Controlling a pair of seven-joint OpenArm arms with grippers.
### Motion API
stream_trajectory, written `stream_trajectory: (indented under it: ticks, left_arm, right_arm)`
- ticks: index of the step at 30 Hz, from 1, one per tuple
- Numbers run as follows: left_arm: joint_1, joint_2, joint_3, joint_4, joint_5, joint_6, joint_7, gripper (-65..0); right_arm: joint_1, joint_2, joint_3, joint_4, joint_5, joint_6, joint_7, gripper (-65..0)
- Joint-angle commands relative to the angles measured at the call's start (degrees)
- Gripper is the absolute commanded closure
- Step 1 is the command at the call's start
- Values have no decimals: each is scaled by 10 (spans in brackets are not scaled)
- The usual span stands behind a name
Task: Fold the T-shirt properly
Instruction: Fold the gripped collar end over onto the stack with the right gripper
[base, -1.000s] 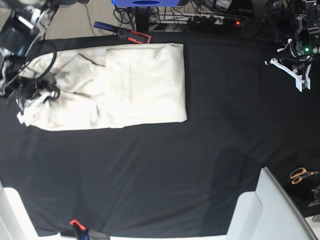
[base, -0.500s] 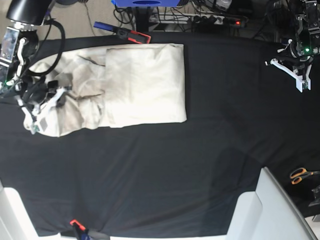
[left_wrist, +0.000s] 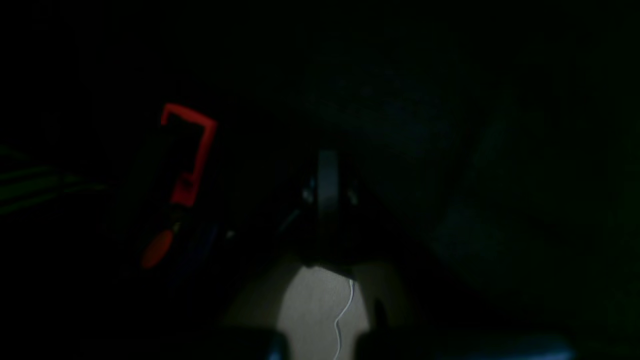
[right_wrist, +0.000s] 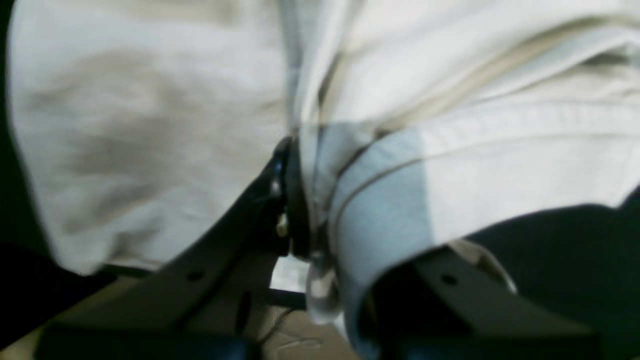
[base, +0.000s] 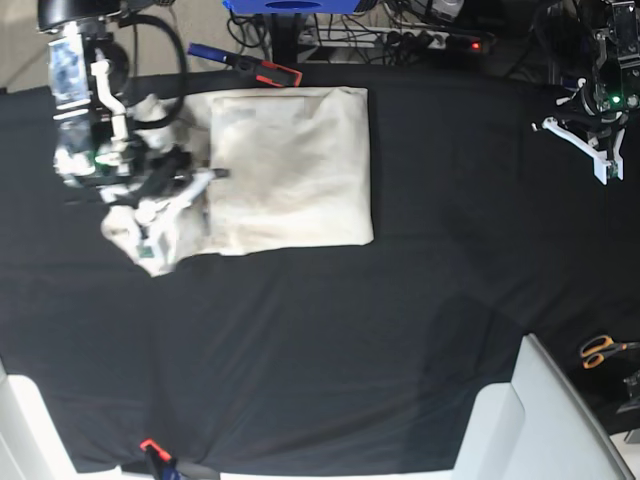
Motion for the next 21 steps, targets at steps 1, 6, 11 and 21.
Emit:
stream_trajectory:
  ticks: [1, 6, 11, 21]
  left_arm:
    - [1, -13, -6, 13, 3, 3, -8, 0]
    - [1, -14, -6, 18, 3, 3, -8, 0]
    - [1, -14, -6, 18, 3, 3, -8, 0]
    - [2, -14, -2, 18, 3, 3, -8, 0]
  right_arm:
    - [8, 1, -13, 10, 5, -16, 8, -5]
    - [22, 0, -95, 10, 5, -99, 8, -5]
    - [37, -4, -146, -2, 5, -162, 8, -5]
    - [81, -20, -251, -90, 5, -279, 79, -5]
